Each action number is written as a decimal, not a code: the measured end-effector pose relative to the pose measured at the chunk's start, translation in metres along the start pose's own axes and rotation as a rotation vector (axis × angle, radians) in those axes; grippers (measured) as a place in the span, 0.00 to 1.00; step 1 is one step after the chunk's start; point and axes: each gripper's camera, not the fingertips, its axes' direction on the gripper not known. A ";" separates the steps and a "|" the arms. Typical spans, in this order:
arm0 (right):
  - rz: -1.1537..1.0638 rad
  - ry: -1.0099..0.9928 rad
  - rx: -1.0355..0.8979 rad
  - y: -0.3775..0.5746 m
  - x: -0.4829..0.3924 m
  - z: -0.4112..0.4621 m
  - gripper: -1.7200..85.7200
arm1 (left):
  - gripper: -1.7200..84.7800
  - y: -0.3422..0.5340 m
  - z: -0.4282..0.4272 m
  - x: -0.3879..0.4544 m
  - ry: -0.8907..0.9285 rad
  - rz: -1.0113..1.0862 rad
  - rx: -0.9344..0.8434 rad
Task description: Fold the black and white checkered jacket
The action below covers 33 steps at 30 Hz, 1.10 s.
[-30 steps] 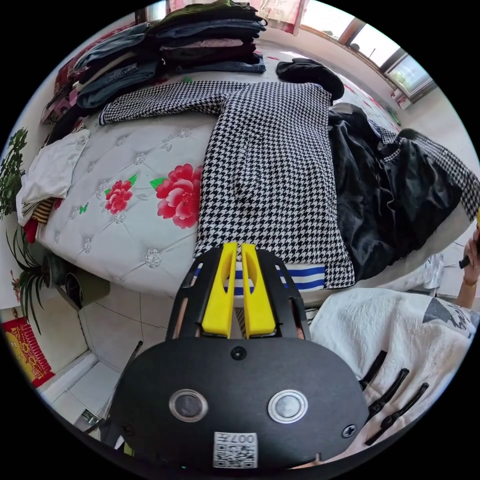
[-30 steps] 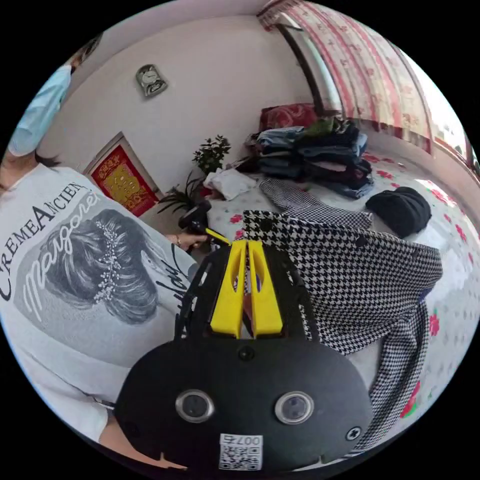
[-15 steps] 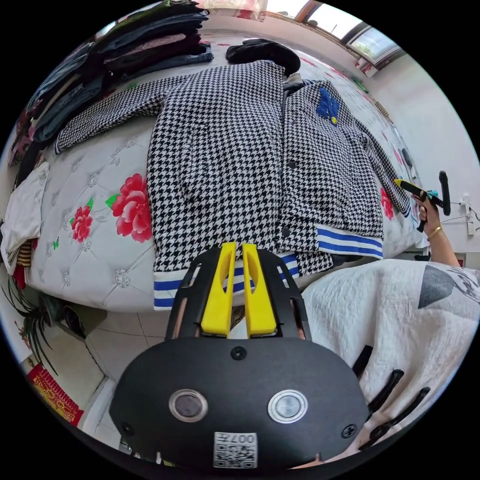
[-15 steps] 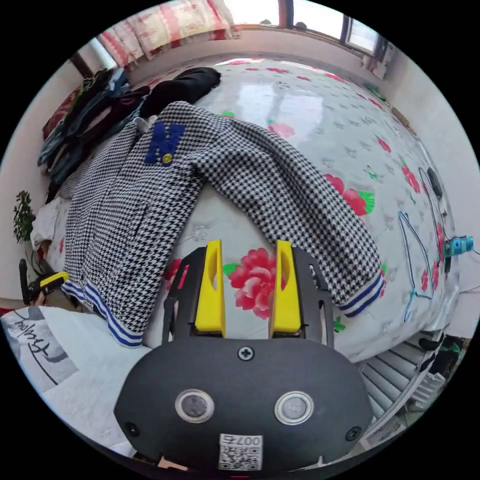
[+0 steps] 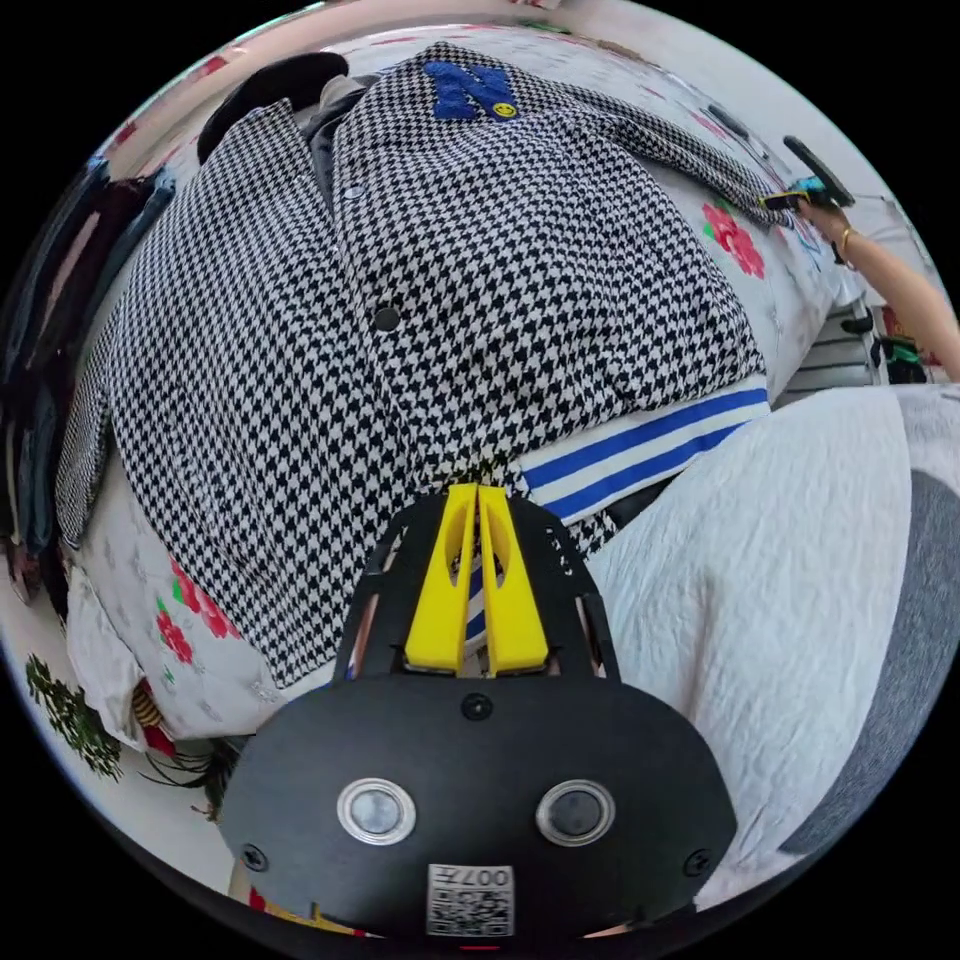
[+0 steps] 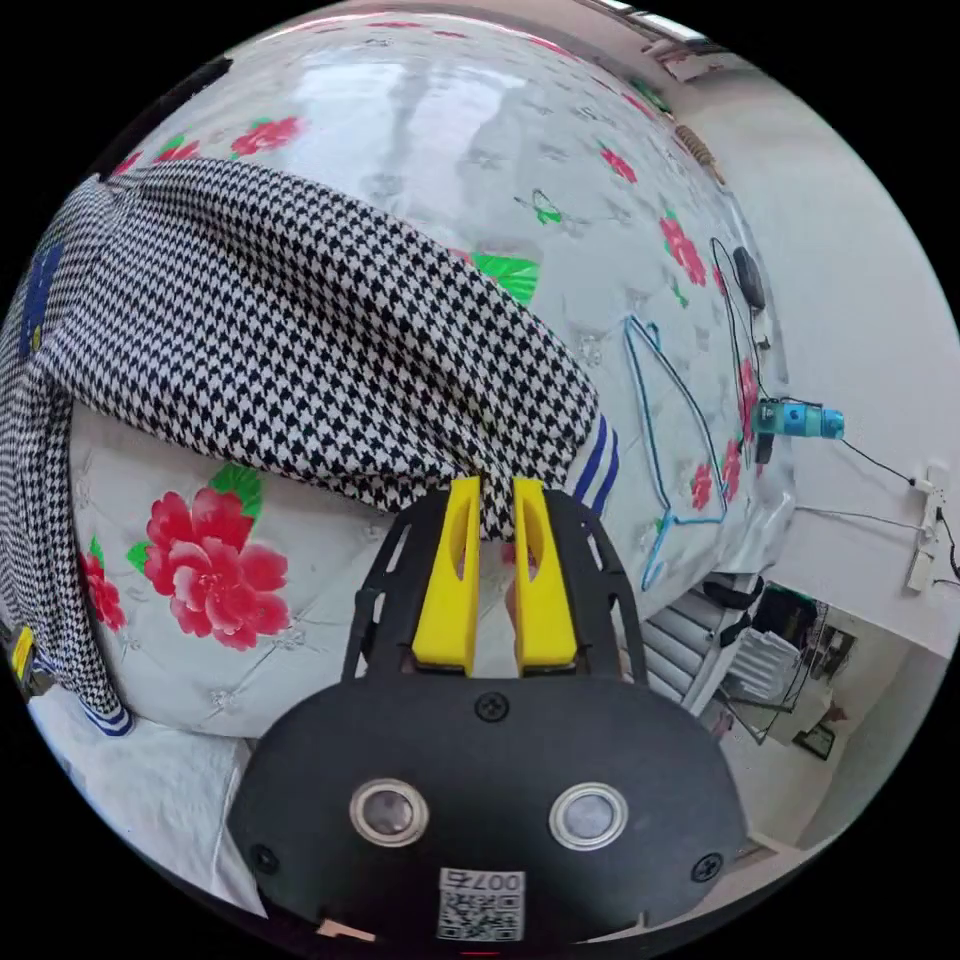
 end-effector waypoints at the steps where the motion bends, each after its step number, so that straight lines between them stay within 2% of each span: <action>1: 0.040 -0.033 0.032 -0.001 0.016 -0.011 0.11 | 0.01 0.003 -0.002 -0.002 0.015 -0.014 0.017; 6: 0.089 -0.099 0.401 0.007 0.015 -0.108 0.11 | 0.01 0.020 -0.035 -0.063 0.160 -0.219 0.209; 8: -0.089 -0.297 0.568 -0.005 -0.031 -0.157 0.11 | 0.01 0.016 -0.048 -0.100 0.117 -0.253 0.257; 10: -0.252 -0.427 0.622 -0.025 -0.081 -0.186 0.11 | 0.01 -0.004 -0.060 -0.161 -0.007 -0.285 0.274; 14: -0.545 -0.601 0.611 -0.094 -0.219 -0.232 0.12 | 0.01 -0.047 -0.069 -0.263 -0.146 -0.355 0.271; 16: -0.652 -0.558 0.596 -0.119 -0.280 -0.243 0.11 | 0.01 -0.078 -0.065 -0.322 -0.226 -0.402 0.244; 19: -0.776 -0.428 0.555 -0.159 -0.366 -0.248 0.11 | 0.01 -0.110 -0.040 -0.380 -0.227 -0.453 0.201; 21: -0.819 -0.378 0.519 -0.184 -0.403 -0.243 0.10 | 0.01 -0.125 -0.019 -0.402 -0.210 -0.458 0.177; 24: -0.877 -0.300 0.362 -0.224 -0.454 -0.210 0.08 | 0.01 -0.142 0.031 -0.415 -0.222 -0.441 0.081; 26: -0.944 -0.241 0.265 -0.237 -0.479 -0.174 0.06 | 0.01 -0.136 0.041 -0.397 -0.331 -0.369 0.150; 28: -0.921 -0.261 0.409 -0.237 -0.471 -0.179 0.04 | 0.01 -0.132 0.063 -0.378 -0.568 -0.302 0.124; 30: -0.904 -0.195 0.460 -0.247 -0.475 -0.176 0.04 | 0.01 -0.127 0.077 -0.384 -0.685 -0.307 0.131; 33: -0.840 -0.186 0.479 -0.272 -0.487 -0.177 0.03 | 0.01 -0.124 0.068 -0.430 -0.580 -0.446 0.188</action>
